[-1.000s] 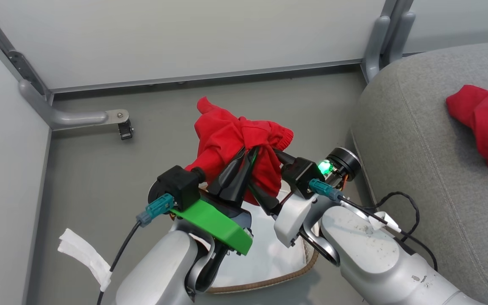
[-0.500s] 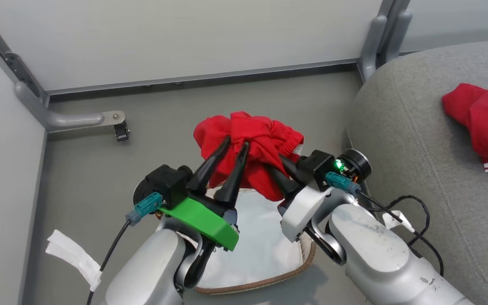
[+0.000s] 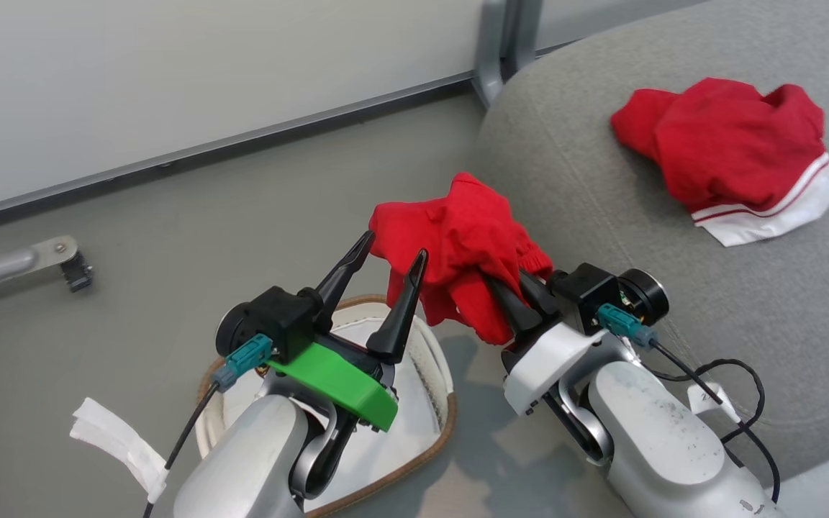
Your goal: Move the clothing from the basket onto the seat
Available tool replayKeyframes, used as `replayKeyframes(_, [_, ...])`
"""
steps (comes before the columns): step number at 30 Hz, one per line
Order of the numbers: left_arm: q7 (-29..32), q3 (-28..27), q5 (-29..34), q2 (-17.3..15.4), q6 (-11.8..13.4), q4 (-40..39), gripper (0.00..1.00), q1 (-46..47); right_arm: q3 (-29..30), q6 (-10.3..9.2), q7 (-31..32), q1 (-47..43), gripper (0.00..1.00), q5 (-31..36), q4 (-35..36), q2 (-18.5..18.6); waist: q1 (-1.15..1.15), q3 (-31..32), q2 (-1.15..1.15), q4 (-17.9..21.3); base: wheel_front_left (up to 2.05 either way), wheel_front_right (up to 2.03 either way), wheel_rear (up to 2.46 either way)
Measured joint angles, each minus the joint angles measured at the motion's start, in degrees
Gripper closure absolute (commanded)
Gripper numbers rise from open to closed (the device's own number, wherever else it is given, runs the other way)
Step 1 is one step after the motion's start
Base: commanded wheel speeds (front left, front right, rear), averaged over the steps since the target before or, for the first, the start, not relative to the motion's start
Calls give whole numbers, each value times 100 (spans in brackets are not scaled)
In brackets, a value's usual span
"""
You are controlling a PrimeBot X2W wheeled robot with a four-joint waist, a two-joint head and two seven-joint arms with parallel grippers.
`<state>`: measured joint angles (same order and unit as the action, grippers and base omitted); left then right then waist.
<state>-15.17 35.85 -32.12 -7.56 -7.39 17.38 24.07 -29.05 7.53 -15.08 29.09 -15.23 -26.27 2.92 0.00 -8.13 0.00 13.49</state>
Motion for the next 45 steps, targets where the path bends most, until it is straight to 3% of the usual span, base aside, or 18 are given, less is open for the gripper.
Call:
replayKeyframes(10, [-1, 73, 43, -31, 0, 9, 0, -23, 442, 0, 0, -315, 100, 325, 249, 3, 0, -140, 0, 1096, 0, 0, 0])
replayKeyframes(15, [0, 74, 70, -101, 0, 19, 0, -28, 851, 0, 0, -327, 100, 400, 342, 45, 0, -265, 0, 1457, 0, 0, 0])
replayKeyframes(19, [0, 103, 101, -222, 0, 16, 0, -27, 1287, 0, 0, 130, 100, 528, 448, 296, 0, -473, 0, 1584, 0, 0, 0])
replayKeyframes(26, [0, 201, 100, -559, 0, 26, 0, 46, 2481, 0, 0, 1571, 100, 700, 245, 778, 0, -964, 0, 1592, 0, 0, 0])
replayKeyframes(35, [0, 283, 48, -942, 0, -18, 0, 310, 3645, 0, 104, 2986, 100, 1700, -635, 1371, 1, -1596, 0, 1374, 0, 0, 0])
replayKeyframes(39, [-1, 268, 16, -1035, 0, -47, 0, 418, 4007, 0, 122, 3148, 100, 2058, -1048, 1334, 1, -1840, 0, 1188, 0, 0, 0])
replayKeyframes(45, [0, 227, -11, -1157, 0, -47, 0, 490, 4502, 0, 67, 2990, 100, 2377, -1656, 916, 1, -2128, 0, 860, 0, 0, 0])
